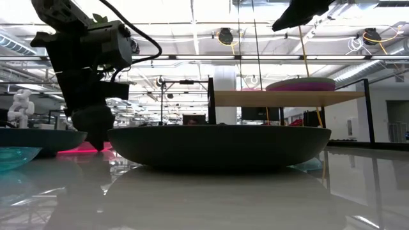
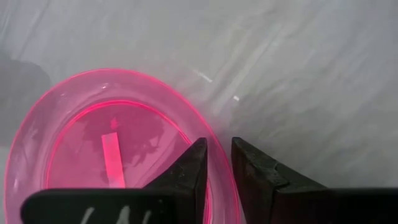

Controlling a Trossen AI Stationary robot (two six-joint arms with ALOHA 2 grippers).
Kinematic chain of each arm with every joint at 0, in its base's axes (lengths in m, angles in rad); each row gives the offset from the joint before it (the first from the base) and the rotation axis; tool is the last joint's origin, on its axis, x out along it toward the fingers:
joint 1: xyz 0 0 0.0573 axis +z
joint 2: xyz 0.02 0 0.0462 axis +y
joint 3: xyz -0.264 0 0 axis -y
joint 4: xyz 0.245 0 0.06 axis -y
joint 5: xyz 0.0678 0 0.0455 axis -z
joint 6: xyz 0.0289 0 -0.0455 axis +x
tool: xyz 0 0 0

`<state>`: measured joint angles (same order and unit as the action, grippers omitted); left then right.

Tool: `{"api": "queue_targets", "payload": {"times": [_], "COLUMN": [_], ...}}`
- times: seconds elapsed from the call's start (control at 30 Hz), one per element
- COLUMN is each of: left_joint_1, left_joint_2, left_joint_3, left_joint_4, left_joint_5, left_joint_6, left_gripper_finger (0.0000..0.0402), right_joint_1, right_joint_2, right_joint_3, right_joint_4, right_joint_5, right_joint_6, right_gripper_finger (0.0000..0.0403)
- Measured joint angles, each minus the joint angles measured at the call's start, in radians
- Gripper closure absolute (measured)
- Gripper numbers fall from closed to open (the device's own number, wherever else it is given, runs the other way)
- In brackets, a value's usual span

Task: Place and stack plates onto a shelf
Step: Stack the pink plate on top of the other pink plate on the shelf

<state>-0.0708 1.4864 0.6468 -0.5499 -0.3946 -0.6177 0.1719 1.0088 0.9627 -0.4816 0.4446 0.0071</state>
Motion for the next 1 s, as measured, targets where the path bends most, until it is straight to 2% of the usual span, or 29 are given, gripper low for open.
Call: {"api": "queue_targets", "payload": {"times": [0.23, 0.43, 0.73, 1.0], "left_joint_1": [0.000, 0.000, 0.000, 0.000], "left_joint_2": [0.000, 0.000, 0.000, 0.000], "left_joint_3": [0.000, 0.000, 0.007, 0.101], "left_joint_4": [0.000, 0.000, -0.012, -0.118], "left_joint_5": [-0.001, -0.007, -0.011, -0.026], "left_joint_6": [0.032, 0.070, 0.097, 0.209], "left_gripper_finger": [0.0335, 0.0393, 0.0396, 0.0397], "right_joint_1": [0.000, 0.000, 0.000, 0.000], "right_joint_2": [0.001, 0.001, 0.000, 0.000], "right_joint_3": [0.000, 0.000, 0.000, 0.000], "right_joint_4": [0.000, 0.000, 0.000, 0.000], "right_joint_5": [0.000, 0.000, 0.000, 0.000], "right_joint_6": [0.000, 0.000, -0.016, -0.023], "right_gripper_finger": [0.0291, 0.0291, 0.0291, 0.0291]}}
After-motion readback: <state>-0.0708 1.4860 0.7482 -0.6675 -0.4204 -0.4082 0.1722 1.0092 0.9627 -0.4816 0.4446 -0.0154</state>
